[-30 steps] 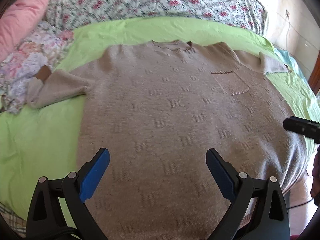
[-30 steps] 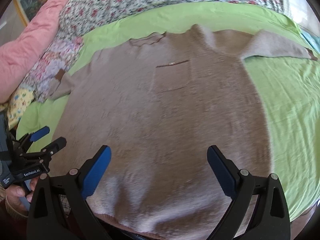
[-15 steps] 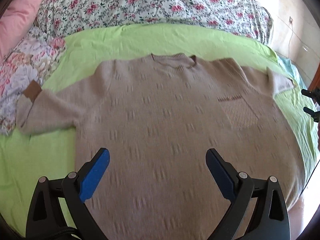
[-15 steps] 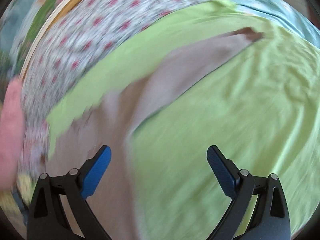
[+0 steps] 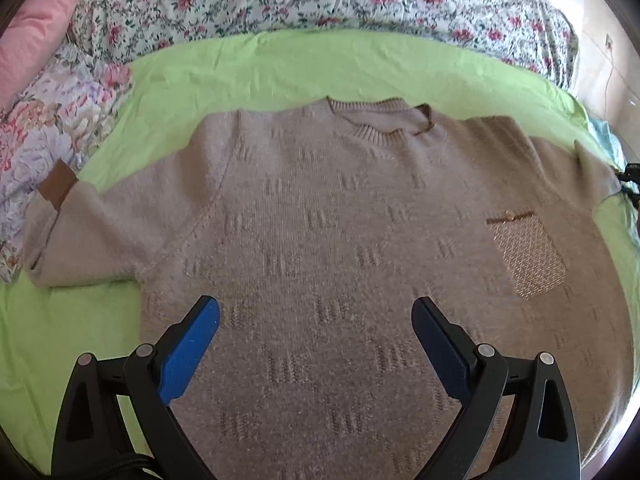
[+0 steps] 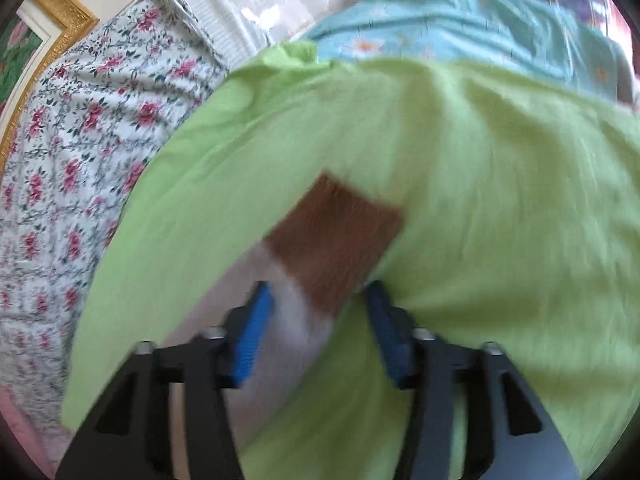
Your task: Fold small clothes
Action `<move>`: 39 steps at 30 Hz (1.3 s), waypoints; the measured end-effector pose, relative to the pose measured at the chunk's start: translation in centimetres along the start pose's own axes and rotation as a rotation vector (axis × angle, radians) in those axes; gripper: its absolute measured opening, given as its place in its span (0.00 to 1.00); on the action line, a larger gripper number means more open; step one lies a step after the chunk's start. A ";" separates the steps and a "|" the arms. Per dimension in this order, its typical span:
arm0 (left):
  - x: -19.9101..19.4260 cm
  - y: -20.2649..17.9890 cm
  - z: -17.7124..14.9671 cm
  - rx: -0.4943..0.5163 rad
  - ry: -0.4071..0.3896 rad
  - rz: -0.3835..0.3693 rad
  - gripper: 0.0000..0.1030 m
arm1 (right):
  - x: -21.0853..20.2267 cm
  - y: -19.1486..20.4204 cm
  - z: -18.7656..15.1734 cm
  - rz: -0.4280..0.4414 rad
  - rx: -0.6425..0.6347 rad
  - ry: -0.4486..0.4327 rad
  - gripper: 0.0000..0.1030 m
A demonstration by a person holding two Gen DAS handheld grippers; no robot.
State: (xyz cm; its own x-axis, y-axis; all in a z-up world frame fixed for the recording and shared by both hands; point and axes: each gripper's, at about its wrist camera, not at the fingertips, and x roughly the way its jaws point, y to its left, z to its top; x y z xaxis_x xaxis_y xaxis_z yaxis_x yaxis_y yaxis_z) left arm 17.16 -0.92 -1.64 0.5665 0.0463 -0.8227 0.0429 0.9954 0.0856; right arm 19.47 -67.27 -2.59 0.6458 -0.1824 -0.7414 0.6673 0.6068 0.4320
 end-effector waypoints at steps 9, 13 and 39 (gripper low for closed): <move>-0.4 0.0 -0.4 -0.011 -0.017 -0.031 0.94 | -8.1 9.2 -5.6 0.286 -0.212 -0.022 0.07; -1.1 0.4 -0.6 -0.031 -0.034 -0.059 0.94 | -12.2 15.7 -11.8 0.473 -0.340 0.071 0.07; 3.4 5.3 0.6 -0.229 0.038 -0.292 0.95 | -7.5 33.4 -38.7 0.767 -0.498 0.706 0.55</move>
State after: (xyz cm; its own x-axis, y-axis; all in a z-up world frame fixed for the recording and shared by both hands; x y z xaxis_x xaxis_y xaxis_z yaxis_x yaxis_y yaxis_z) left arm 19.85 4.44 -3.68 0.5262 -0.2438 -0.8147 0.0106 0.9598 -0.2804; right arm 22.57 -15.69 -2.46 0.3616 0.7442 -0.5616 -0.1322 0.6372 0.7592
